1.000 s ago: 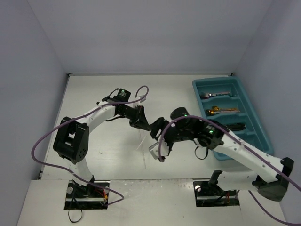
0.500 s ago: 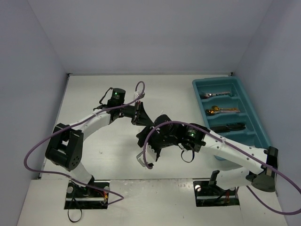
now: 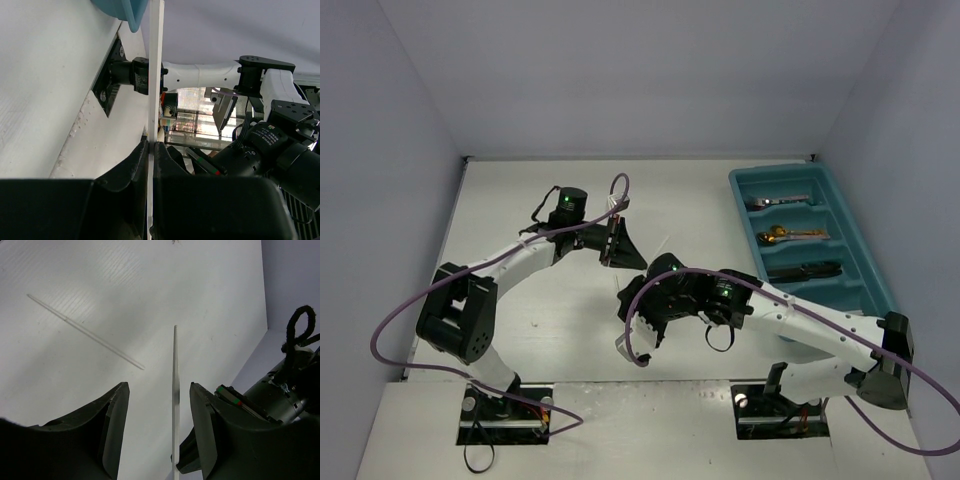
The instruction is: Sort the eating utensils into containers
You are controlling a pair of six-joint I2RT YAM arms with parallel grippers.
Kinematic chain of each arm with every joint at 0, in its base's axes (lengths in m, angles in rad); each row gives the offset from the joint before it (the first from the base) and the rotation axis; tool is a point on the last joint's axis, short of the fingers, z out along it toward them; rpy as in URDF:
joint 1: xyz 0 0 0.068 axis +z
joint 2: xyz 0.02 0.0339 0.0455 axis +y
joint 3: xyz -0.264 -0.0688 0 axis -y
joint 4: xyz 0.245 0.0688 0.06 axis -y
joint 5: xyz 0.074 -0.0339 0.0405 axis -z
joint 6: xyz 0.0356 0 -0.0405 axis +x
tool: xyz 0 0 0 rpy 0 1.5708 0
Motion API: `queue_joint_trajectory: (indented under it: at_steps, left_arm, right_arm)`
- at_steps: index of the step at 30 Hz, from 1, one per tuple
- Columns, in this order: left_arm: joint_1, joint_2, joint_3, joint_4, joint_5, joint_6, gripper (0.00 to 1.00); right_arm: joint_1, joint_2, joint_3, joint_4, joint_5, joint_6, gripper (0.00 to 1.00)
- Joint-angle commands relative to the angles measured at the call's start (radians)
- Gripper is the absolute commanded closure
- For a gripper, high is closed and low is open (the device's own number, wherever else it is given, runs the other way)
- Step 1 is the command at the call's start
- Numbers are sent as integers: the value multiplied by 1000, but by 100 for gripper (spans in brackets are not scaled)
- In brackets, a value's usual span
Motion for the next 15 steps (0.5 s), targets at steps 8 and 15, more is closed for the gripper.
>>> queue_joint_trajectory:
  at_steps: [8, 15]
  left_arm:
    - [-39, -71, 3, 70, 43, -4, 100]
    - [-38, -68, 8, 72, 30, -2, 79]
  right_arm:
    - [-81, 19, 27, 42, 24, -40, 76]
    - [-99, 13, 25, 40, 26, -37, 100]
